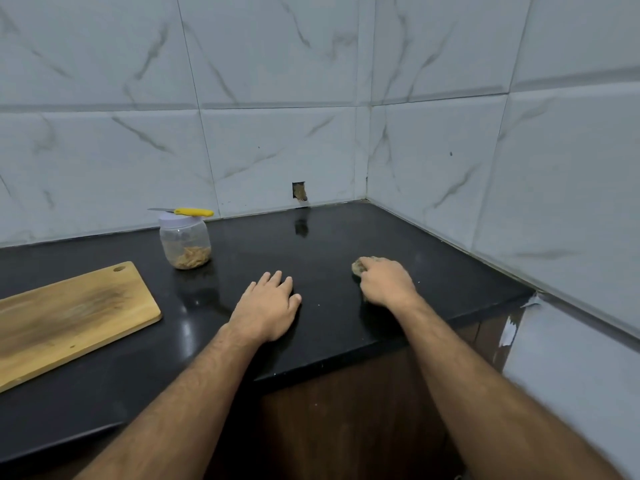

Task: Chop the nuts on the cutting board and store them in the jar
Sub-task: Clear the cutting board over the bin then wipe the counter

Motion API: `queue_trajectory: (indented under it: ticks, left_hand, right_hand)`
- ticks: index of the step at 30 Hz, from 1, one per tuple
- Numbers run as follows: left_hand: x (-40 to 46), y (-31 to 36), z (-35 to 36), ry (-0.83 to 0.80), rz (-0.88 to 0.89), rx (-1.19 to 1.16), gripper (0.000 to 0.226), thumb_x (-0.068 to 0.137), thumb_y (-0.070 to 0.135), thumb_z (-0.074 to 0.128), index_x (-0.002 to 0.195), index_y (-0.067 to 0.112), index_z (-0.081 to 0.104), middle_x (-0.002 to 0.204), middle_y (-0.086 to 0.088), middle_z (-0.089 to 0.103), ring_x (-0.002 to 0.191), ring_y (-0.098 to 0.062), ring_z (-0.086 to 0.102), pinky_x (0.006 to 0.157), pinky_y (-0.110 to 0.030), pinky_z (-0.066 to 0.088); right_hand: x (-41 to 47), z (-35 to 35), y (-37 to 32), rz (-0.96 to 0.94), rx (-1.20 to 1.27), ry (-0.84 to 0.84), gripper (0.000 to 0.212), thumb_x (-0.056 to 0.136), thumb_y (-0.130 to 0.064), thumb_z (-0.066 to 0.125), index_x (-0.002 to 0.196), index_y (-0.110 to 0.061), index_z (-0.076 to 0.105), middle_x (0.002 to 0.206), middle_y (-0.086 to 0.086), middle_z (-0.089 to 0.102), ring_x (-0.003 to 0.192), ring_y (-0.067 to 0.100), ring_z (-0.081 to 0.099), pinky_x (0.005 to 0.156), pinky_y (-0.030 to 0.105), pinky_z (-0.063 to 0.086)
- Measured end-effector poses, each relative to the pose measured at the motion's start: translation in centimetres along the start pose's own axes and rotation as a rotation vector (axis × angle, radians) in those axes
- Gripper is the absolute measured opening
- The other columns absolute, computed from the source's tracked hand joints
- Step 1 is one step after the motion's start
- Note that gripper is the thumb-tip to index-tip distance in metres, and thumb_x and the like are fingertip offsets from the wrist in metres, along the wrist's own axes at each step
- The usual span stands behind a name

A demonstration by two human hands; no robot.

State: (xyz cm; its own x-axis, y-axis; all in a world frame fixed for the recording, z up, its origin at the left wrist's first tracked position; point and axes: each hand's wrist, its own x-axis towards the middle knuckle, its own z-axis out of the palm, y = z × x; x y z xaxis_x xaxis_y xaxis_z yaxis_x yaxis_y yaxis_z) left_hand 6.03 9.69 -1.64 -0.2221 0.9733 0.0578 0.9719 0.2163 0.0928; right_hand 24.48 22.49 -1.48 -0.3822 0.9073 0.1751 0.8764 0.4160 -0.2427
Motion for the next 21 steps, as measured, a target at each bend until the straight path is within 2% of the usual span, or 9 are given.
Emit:
queue_trajectory:
  ticks: [3, 6, 8, 11, 13, 15, 18, 19, 21]
  left_hand:
    - [-0.1, -0.1, 0.4, 0.129, -0.044, 0.031, 0.04, 0.104, 0.032, 0.026, 0.128, 0.01, 0.05, 0.145, -0.008, 0.043, 0.138, -0.025, 0.033, 0.112, -0.041, 0.027]
    - [-0.3, -0.3, 0.5, 0.102, -0.074, -0.014, 0.039, 0.102, 0.027, 0.027, 0.128, 0.009, 0.051, 0.147, -0.009, 0.043, 0.138, -0.025, 0.034, 0.112, -0.042, 0.027]
    - [-0.4, -0.3, 0.4, 0.092, -0.089, -0.022, 0.039, 0.102, 0.025, 0.027, 0.127, 0.008, 0.051, 0.145, -0.009, 0.045, 0.137, -0.025, 0.035, 0.113, -0.042, 0.027]
    - [-0.9, 0.0, 0.1, 0.127, -0.099, -0.024, 0.031, 0.1, 0.022, 0.028, 0.111, 0.01, 0.054, 0.123, -0.006, 0.054, 0.125, -0.024, 0.043, 0.109, -0.04, 0.03]
    - [-1.1, 0.2, -0.2, 0.159, -0.088, -0.027, 0.028, 0.099, 0.021, 0.03, 0.107, 0.01, 0.054, 0.118, -0.005, 0.054, 0.121, -0.024, 0.044, 0.109, -0.04, 0.031]
    - [-1.0, 0.7, -0.3, 0.174, -0.087, -0.088, 0.025, 0.099, 0.019, 0.03, 0.103, 0.011, 0.053, 0.116, -0.004, 0.055, 0.12, -0.024, 0.045, 0.109, -0.04, 0.03]
    - [-1.2, 1.7, -1.1, 0.221, -0.075, -0.209, 0.018, 0.097, 0.011, 0.031, 0.09, 0.01, 0.047, 0.102, -0.005, 0.051, 0.107, -0.026, 0.049, 0.107, -0.042, 0.032]
    - [-1.4, 1.8, -1.4, 0.239, -0.086, -0.25, 0.019, 0.096, 0.01, 0.031, 0.092, 0.006, 0.05, 0.103, -0.008, 0.053, 0.104, -0.028, 0.05, 0.106, -0.043, 0.033]
    - [-1.6, 1.2, -2.1, 0.278, -0.121, -0.313, 0.031, 0.096, 0.009, 0.033, 0.113, -0.001, 0.056, 0.12, -0.016, 0.059, 0.112, -0.035, 0.054, 0.103, -0.042, 0.039]
  right_hand:
    - [-3.0, 1.4, -5.6, -0.215, 0.062, 0.05, 0.045, 0.091, -0.02, 0.048, 0.136, -0.022, 0.053, 0.136, 0.01, 0.056, 0.124, 0.034, 0.052, 0.104, 0.037, 0.042]
    - [-6.3, 3.1, -9.1, -0.391, 0.062, 0.08, 0.043, 0.095, -0.024, 0.042, 0.137, -0.026, 0.052, 0.139, 0.005, 0.053, 0.125, 0.033, 0.048, 0.106, 0.041, 0.038]
    - [-5.2, 2.9, -8.4, -0.362, 0.024, 0.071, 0.04, 0.095, -0.026, 0.042, 0.133, -0.033, 0.052, 0.14, 0.001, 0.05, 0.124, 0.031, 0.046, 0.104, 0.04, 0.037]
    - [-1.8, 1.2, -3.2, -0.203, -0.106, 0.03, 0.04, 0.088, -0.026, 0.044, 0.124, -0.04, 0.053, 0.142, -0.005, 0.05, 0.124, 0.029, 0.049, 0.1, 0.039, 0.041]
    - [-0.9, -0.6, 0.5, -0.022, -0.083, -0.008, 0.047, 0.086, -0.024, 0.041, 0.128, -0.041, 0.052, 0.144, -0.002, 0.049, 0.126, 0.029, 0.049, 0.103, 0.037, 0.041]
    - [-2.2, -1.7, 1.6, 0.064, -0.02, -0.019, 0.05, 0.09, -0.018, 0.042, 0.135, -0.037, 0.052, 0.142, 0.005, 0.049, 0.125, 0.031, 0.047, 0.101, 0.035, 0.039]
    - [-5.5, -1.6, -1.1, 0.025, 0.152, 0.081, 0.048, 0.088, -0.01, 0.049, 0.126, -0.036, 0.063, 0.129, 0.005, 0.057, 0.118, 0.032, 0.052, 0.097, 0.035, 0.045]
    - [-6.4, -1.1, -2.4, -0.024, 0.219, 0.111, 0.048, 0.087, -0.01, 0.052, 0.124, -0.036, 0.065, 0.124, 0.005, 0.059, 0.116, 0.033, 0.054, 0.096, 0.036, 0.047]
    - [-7.3, -0.3, -5.2, -0.156, 0.304, 0.152, 0.046, 0.087, -0.01, 0.056, 0.124, -0.034, 0.066, 0.116, 0.005, 0.061, 0.11, 0.033, 0.055, 0.091, 0.037, 0.05]
